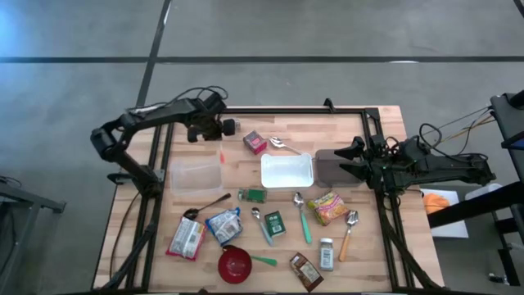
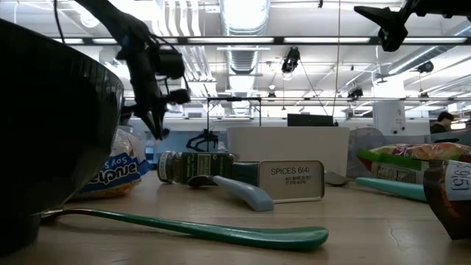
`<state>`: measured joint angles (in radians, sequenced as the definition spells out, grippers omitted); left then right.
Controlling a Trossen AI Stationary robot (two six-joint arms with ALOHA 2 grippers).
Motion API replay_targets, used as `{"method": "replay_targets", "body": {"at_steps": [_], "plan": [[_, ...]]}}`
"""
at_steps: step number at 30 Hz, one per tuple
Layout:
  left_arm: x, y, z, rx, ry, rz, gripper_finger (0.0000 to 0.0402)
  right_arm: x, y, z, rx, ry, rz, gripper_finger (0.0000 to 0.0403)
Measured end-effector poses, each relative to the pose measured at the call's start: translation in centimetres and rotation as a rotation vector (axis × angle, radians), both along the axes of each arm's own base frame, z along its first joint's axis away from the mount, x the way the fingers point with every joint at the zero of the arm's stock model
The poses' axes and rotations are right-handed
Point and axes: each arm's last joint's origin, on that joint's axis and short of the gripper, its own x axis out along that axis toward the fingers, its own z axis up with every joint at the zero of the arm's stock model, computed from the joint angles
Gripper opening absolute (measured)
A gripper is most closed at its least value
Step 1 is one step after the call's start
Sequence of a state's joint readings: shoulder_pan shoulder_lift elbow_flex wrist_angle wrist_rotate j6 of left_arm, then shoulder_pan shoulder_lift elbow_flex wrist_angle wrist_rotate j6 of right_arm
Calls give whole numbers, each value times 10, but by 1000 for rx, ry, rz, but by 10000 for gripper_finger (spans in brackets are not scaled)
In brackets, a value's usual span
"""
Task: Pick & Place Food Item
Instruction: Put the orange spoon into the transparent bin
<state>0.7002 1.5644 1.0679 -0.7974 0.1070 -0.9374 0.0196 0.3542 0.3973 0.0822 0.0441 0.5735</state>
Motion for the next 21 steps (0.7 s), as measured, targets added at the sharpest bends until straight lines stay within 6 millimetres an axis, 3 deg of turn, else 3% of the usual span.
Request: {"method": "replay_targets", "body": {"at_steps": [9, 17, 21], "plan": [[-18, -15, 40, 106, -85, -85, 0, 0, 0, 0, 0, 0, 0, 301], [-25, -25, 53, 68, -181, -209, 0, 0, 0, 0, 2, 0, 0, 301], [-34, -34, 54, -14, -126, -278, 0, 0, 0, 0, 2, 0, 0, 301]]}}
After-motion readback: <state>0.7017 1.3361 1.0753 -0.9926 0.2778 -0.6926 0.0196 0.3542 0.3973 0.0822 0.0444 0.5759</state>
